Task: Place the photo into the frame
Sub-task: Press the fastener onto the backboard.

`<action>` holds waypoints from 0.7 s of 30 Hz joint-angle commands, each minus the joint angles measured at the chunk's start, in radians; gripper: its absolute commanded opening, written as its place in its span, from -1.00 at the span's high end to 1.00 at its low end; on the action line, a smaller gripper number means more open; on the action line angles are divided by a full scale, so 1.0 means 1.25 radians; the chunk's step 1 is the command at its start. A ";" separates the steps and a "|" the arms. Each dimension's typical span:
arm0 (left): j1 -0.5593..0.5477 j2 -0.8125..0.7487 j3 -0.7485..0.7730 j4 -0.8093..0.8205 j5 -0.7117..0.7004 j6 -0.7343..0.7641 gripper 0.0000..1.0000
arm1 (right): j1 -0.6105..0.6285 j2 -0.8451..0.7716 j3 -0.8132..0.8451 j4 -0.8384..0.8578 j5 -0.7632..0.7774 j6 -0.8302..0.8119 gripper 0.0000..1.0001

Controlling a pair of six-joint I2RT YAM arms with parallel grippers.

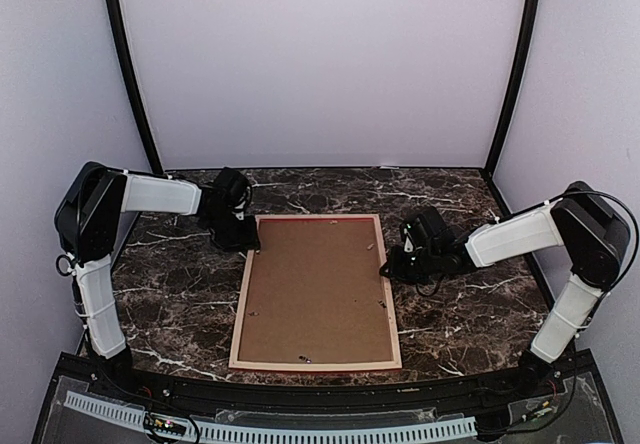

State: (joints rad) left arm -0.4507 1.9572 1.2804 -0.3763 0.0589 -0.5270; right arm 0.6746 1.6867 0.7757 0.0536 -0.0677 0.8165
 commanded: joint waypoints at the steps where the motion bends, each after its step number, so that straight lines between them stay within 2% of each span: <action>1: -0.006 -0.011 -0.010 -0.106 -0.065 0.026 0.19 | -0.005 0.006 -0.015 -0.010 -0.027 0.015 0.90; 6: -0.006 0.003 -0.017 -0.118 -0.057 0.036 0.26 | -0.007 0.005 -0.011 -0.015 -0.028 0.011 0.90; 13: -0.006 0.002 -0.029 -0.136 -0.058 0.052 0.46 | -0.013 -0.001 -0.012 -0.022 -0.025 0.007 0.90; 21: -0.006 -0.011 0.012 -0.156 -0.050 0.063 0.66 | -0.017 0.000 -0.012 -0.022 -0.026 0.004 0.90</action>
State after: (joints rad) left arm -0.4667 1.9518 1.2907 -0.4179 0.0395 -0.4900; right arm 0.6693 1.6867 0.7757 0.0517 -0.0887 0.8013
